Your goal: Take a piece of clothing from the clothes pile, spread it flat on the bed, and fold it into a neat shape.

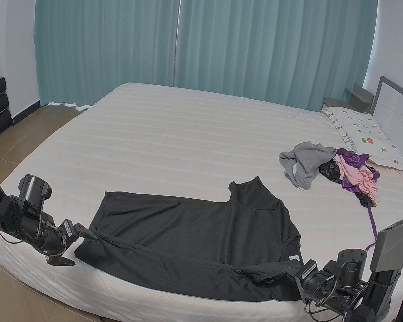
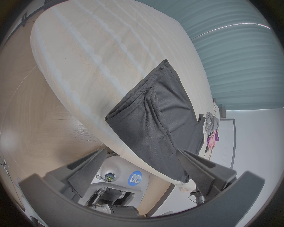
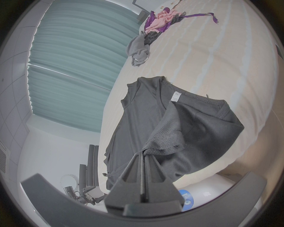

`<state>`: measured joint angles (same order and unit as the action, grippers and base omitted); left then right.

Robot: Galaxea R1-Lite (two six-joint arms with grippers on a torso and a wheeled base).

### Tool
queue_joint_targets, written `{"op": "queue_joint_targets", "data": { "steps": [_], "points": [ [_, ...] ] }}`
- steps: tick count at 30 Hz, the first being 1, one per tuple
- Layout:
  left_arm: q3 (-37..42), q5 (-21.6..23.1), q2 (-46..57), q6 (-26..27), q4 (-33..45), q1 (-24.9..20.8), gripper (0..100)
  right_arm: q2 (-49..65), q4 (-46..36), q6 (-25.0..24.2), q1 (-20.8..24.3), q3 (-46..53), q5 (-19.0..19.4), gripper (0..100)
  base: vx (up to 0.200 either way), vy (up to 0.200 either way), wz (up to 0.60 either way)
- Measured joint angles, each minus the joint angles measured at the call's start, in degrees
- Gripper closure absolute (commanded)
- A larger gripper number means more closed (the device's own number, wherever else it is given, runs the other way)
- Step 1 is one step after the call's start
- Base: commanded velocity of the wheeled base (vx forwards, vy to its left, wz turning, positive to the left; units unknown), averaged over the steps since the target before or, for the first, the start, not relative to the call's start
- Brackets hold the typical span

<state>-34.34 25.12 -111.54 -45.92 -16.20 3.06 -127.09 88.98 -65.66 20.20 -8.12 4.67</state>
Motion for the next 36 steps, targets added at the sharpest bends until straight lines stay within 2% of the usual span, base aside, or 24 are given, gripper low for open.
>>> {"op": "queue_joint_targets", "data": {
  "steps": [13, 14, 21, 26, 36],
  "points": [
    [0.0, 0.0, 0.0, 0.0, 0.0, 0.0, 0, 3.9, 0.0, 0.3, 2.1, 6.0, 0.0, 100, 0.0, 0.0, 0.0],
    [0.0, 0.0, 0.0, 0.0, 0.0, 0.0, 0, 3.9, 0.0, 0.4, 2.4, 6.3, 0.0, 0, 0.0, 0.0, 0.0],
    [0.0, 0.0, 0.0, 0.0, 0.1, 0.0, 0, 3.7, -3.3, 4.3, 3.4, 7.0, 0.0, 0, 0.0, 0.0, 0.0],
    [0.0, 0.0, 0.0, 0.0, 0.1, 0.0, 0, 3.8, -3.4, 5.2, 3.0, 7.1, -0.4, 0, 0.0, 0.0, 0.0],
    [-0.1, -0.1, 0.0, -0.8, 0.0, 0.0, 0, 4.2, -3.0, 10.9, -3.0, 5.3, -0.6, 0, 0.0, 0.0, 0.0]
  ]
}}
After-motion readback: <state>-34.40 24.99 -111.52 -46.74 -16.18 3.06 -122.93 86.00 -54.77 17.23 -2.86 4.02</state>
